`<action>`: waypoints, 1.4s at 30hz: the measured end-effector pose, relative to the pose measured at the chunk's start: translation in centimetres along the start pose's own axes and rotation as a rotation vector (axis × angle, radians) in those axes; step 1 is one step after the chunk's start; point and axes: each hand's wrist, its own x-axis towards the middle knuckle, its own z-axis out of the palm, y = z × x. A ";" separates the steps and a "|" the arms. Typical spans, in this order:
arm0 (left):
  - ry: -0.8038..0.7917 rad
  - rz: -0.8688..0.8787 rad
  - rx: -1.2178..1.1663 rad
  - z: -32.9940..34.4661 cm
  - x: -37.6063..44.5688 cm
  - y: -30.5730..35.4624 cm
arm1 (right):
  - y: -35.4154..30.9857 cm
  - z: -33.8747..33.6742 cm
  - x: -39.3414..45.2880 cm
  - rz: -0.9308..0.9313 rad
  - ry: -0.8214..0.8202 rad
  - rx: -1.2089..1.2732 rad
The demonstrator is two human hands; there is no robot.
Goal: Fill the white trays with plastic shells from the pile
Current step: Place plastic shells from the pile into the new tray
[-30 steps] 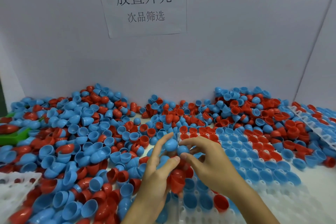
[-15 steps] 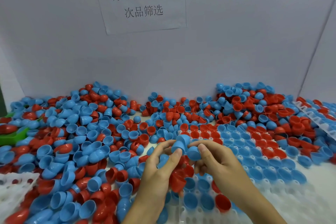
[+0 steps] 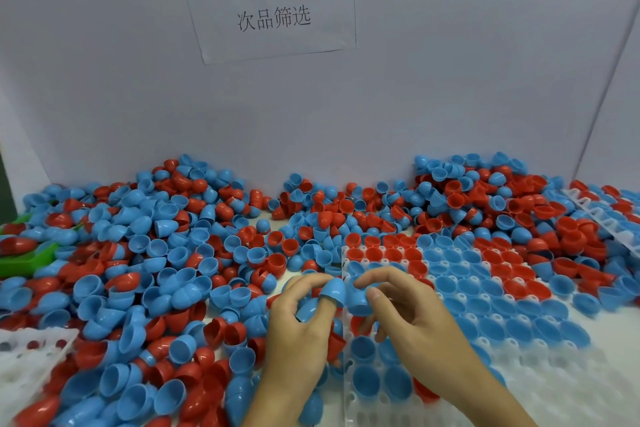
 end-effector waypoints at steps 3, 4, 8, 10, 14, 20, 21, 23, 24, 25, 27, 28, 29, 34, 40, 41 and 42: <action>0.028 0.033 0.033 -0.1 0.1 -0.3 | -0.1 0.1 0.0 -0.008 0.055 -0.032; 0.054 0.023 0.011 -0.2 0.2 -0.5 | 0.0 0.0 0.1 -0.010 0.083 -0.033; 0.152 -0.141 -0.233 -1.1 0.8 -0.3 | 0.6 -0.7 0.4 -0.001 0.215 -0.101; 0.205 -0.211 -0.353 -1.9 1.3 -0.1 | 0.7 -0.9 0.7 -0.006 0.233 -0.196; 0.244 -0.259 -0.426 -2.8 1.9 -0.1 | 0.7 -0.9 2.0 -0.008 0.195 -0.465; 0.239 -0.285 -0.437 -2.6 2.0 -0.4 | -0.1 0.5 4.3 -0.025 -0.082 -0.970; 0.237 -0.284 -0.442 -2.6 2.0 -0.4 | -0.2 0.8 4.6 -0.044 -0.101 -1.023; 0.239 -0.279 -0.456 -2.5 2.0 -0.5 | -0.4 1.1 5.0 -0.071 -0.121 -1.087; 0.240 -0.277 -0.460 -2.5 2.0 -0.4 | -0.5 1.2 5.1 -0.081 -0.118 -1.085; 0.240 -0.276 -0.464 -2.5 2.0 -0.5 | -0.6 1.2 5.1 -0.097 -0.115 -1.059; 0.246 -0.273 -0.464 -2.5 2.1 -0.5 | -0.7 1.1 5.2 -0.133 -0.104 -0.951; 0.249 -0.268 -0.453 -2.5 2.2 -0.5 | -1.1 0.8 5.2 -0.143 -0.104 -0.877; 0.252 -0.258 -0.438 -2.6 2.2 -0.6 | -1.6 0.5 5.3 -0.139 -0.121 -0.803; 0.262 -0.227 -0.360 -2.9 2.2 -0.8 | -6.2 -2.3 5.8 0.066 -0.605 -0.816; 0.264 -0.232 -0.323 -2.9 2.2 -0.7 | -9.4 -0.9 9.7 0.004 -0.650 -0.950; 0.266 -0.235 -0.319 -2.8 2.2 -0.7 | -9.7 -0.3 10.7 -0.080 -0.459 -0.788; 0.268 -0.242 -0.316 -2.7 2.1 -0.7 | -9.8 0.2 11.5 -0.096 -0.332 -0.646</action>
